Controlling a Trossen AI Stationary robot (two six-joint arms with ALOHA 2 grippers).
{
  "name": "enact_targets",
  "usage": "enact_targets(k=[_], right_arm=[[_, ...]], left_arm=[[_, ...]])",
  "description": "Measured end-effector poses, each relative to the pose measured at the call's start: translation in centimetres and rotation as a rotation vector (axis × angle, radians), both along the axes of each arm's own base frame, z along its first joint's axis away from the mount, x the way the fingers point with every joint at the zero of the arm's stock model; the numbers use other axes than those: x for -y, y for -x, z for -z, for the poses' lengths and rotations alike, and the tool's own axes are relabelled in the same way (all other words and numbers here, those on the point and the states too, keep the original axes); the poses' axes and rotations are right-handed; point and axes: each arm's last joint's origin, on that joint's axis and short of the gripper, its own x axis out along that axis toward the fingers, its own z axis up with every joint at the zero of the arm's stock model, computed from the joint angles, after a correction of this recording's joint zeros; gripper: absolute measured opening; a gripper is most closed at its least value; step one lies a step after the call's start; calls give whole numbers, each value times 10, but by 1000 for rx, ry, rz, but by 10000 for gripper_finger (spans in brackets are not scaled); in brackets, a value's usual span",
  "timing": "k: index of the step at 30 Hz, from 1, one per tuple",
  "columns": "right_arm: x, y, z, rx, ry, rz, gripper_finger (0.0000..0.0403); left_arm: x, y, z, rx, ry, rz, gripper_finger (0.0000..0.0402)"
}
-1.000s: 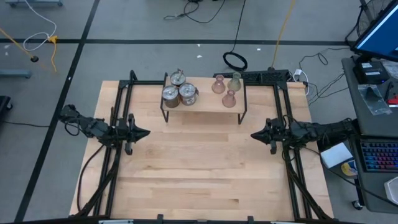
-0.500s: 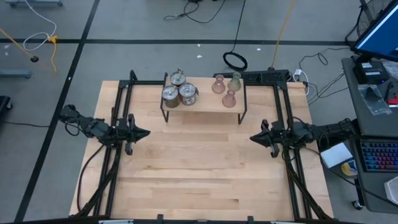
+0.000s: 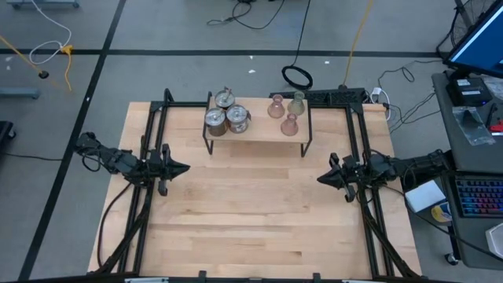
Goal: Pick & Place candle stick holders
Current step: Return to Home Position
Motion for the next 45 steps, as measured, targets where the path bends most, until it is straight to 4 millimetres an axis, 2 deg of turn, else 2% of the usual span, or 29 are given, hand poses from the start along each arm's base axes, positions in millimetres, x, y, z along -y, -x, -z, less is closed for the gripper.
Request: enact_targets(k=[45], right_arm=[[0, 0, -3, 34, -6, 1, 0]], left_arm=[[0, 0, 0, 1, -1, 0, 21]])
